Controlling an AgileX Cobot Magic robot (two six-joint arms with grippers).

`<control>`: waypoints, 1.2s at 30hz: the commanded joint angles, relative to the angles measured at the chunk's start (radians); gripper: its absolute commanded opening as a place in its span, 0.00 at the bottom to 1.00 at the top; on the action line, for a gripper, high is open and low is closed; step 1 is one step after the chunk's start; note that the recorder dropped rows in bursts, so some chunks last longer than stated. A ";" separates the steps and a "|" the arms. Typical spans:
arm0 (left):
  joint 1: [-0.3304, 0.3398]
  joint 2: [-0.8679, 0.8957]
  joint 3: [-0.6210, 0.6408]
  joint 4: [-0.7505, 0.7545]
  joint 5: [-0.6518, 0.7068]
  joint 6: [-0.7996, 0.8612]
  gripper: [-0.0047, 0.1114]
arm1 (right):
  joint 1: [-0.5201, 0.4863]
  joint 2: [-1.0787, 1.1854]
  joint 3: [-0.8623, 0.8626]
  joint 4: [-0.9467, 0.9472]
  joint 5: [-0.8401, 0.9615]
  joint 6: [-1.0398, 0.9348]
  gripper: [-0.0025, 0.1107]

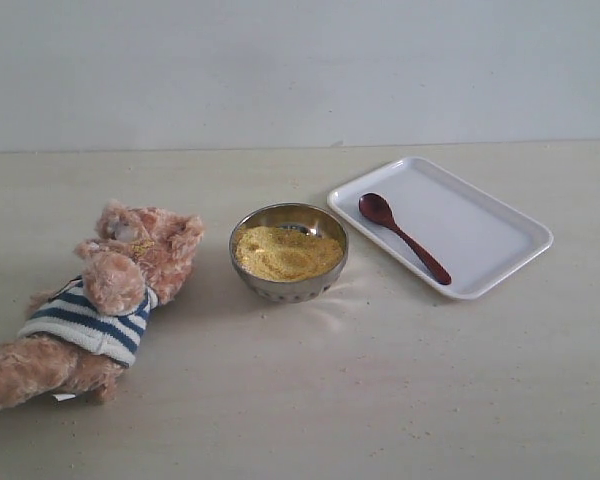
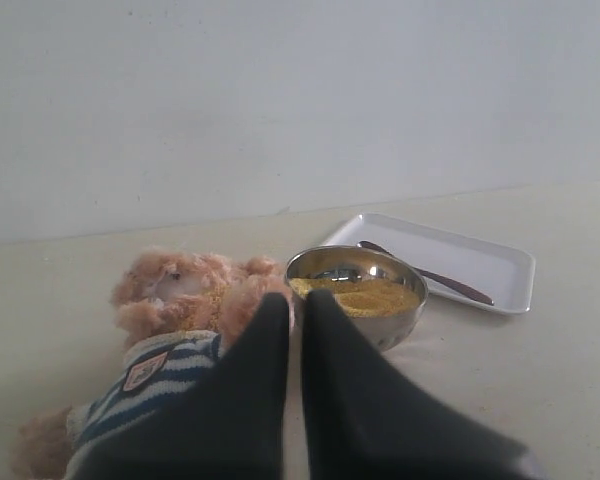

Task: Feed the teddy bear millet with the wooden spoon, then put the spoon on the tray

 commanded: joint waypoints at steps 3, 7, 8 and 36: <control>0.004 -0.003 0.003 0.006 0.000 -0.009 0.08 | -0.002 -0.006 0.005 -0.067 -0.037 0.068 0.02; 0.004 -0.003 0.003 0.006 0.000 -0.009 0.08 | -0.002 -0.006 0.005 -0.229 -0.041 0.347 0.02; 0.004 -0.003 0.003 0.006 0.000 -0.009 0.08 | -0.002 -0.006 0.005 -0.243 -0.041 0.365 0.02; 0.234 -0.003 0.003 0.067 0.234 0.000 0.08 | -0.002 -0.006 0.005 -0.198 -0.041 0.287 0.02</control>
